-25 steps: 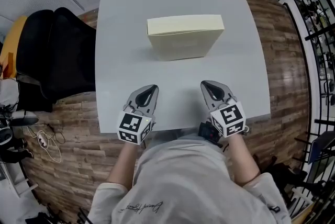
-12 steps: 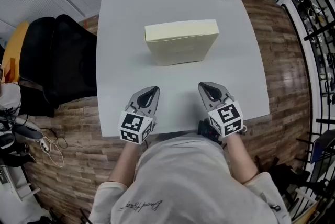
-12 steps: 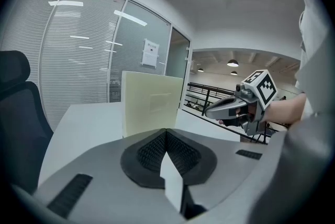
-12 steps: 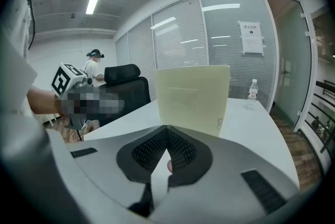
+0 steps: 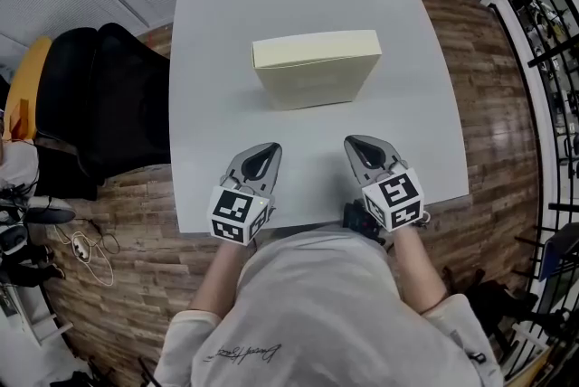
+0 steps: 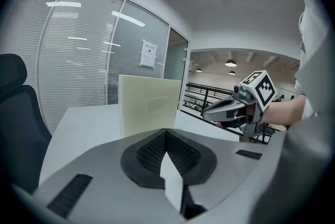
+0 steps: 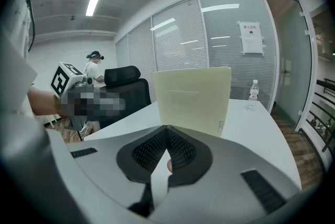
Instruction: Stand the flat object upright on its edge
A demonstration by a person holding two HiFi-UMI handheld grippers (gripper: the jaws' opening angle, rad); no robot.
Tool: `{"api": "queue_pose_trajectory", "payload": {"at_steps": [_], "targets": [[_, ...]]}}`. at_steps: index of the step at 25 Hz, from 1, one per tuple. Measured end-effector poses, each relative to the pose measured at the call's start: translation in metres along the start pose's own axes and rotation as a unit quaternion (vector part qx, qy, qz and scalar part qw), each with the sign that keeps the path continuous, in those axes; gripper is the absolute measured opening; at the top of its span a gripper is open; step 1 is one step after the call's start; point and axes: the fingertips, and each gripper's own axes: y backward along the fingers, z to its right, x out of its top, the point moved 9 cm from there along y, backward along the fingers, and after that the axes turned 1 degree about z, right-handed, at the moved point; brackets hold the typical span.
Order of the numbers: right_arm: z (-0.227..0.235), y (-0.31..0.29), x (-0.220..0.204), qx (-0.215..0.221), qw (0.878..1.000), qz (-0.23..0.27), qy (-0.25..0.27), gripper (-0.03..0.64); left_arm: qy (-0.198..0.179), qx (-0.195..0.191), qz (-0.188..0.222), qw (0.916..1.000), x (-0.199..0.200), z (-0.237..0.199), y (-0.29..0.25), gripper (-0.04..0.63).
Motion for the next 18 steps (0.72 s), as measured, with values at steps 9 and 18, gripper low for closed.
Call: {"api": "queue_pose_trajectory", "payload": {"at_steps": [9, 18], "targets": [[-0.001, -0.0027, 0.0039, 0.0, 1.0, 0.005, -0.003, 0.025, -0.003, 0.005, 0.008, 1.0, 0.0074, -0.0041, 0.0018, 0.011], [0.0005, 0.002, 0.0008, 0.002, 1.0, 0.002, -0.005, 0.025, -0.001, 0.005, 0.008, 0.9999, 0.0088, -0.0029, 0.0028, 0.011]]}}
